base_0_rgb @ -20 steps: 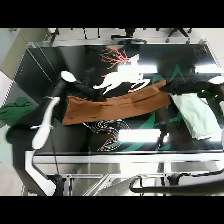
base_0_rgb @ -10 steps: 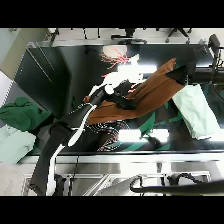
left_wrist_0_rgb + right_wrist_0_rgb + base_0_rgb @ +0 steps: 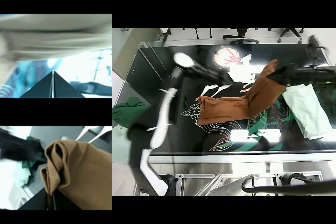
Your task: Fold the shirts.
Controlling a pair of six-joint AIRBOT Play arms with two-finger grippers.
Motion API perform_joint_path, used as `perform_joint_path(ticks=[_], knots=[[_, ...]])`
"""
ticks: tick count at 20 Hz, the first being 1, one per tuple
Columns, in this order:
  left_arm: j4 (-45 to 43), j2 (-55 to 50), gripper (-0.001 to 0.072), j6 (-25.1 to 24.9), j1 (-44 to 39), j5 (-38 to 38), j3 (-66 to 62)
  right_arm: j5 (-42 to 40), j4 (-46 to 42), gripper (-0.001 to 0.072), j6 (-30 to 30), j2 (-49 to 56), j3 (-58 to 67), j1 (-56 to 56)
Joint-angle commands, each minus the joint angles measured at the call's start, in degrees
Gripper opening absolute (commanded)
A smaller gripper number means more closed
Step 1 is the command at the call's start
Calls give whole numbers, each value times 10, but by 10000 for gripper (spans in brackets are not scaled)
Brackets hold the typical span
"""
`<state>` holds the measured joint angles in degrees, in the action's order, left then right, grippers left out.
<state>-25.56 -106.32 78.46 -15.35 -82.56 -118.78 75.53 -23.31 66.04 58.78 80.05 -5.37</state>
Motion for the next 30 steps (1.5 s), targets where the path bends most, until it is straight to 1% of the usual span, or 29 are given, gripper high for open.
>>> perform_joint_path(ticks=[1, 2, 3, 5, 7, 8, 9, 10, 12, 14, 15, 16, 17, 19, 20, 21, 22, 23, 24, 25, 26, 28, 30], knots=[[124, 123, 17, -14, 107, -53, -6, -150, -29, 23, -2, 47, -9, 143], [135, 148, 17, -19, 130, -53, -6, -207, -31, 23, -6, 72, -9, 200], [136, 173, 17, -25, 149, -54, -4, -262, -31, 23, -23, 99, -9, 251], [135, 228, 17, -52, 176, -47, 39, -389, -30, 29, -48, 165, -9, 358], [135, 269, 17, -89, 184, -44, 87, -553, -20, 30, -90, 237, -8, 455], [135, 287, 17, -103, 184, -42, 111, -636, -7, 64, -123, 269, -8, 497], [135, 301, 17, -110, 183, -38, 134, -700, -6, 344, -136, 290, -7, 526], [136, 313, 17, -117, 181, -31, 156, -728, -7, 588, -136, 296, -7, 539], [136, 327, 17, -126, 181, -23, 184, -689, -11, 595, -138, 278, -7, 532], [136, 329, 17, -126, 181, -24, 191, -615, -12, 592, -138, 236, -7, 501], [136, 329, 17, -126, 181, -24, 191, -572, -19, 526, -138, 211, -7, 478], [136, 329, 17, -126, 181, -24, 191, -524, -34, 409, -138, 186, -7, 452], [136, 329, 17, -126, 181, -25, 191, -471, -44, 363, -138, 160, -7, 423], [136, 329, 17, -126, 181, -26, 191, -378, -49, 364, -137, 115, -8, 364], [136, 329, 17, -126, 181, -26, 191, -339, -61, 365, -126, 96, -8, 331], [136, 329, 17, -126, 181, -26, 191, -307, -82, 368, -97, 82, -8, 297], [136, 329, 17, -126, 181, -26, 191, -275, -113, 403, -57, 74, -8, 258], [136, 329, 18, -126, 181, -26, 191, -243, -143, 523, -19, 72, -8, 221], [136, 329, 18, -126, 181, -27, 191, -211, -172, 557, 14, 74, -8, 185], [136, 329, 18, -126, 181, -31, 191, -180, -198, 557, 38, 81, -8, 151], [136, 329, 18, -126, 181, -33, 191, -154, -206, 557, 45, 90, -8, 123], [136, 329, 18, -126, 181, -34, 191, -113, -206, 558, 45, 119, -8, 85], [136, 329, 19, -126, 181, -34, 191, -96, -207, 558, 43, 156, -8, 75]])
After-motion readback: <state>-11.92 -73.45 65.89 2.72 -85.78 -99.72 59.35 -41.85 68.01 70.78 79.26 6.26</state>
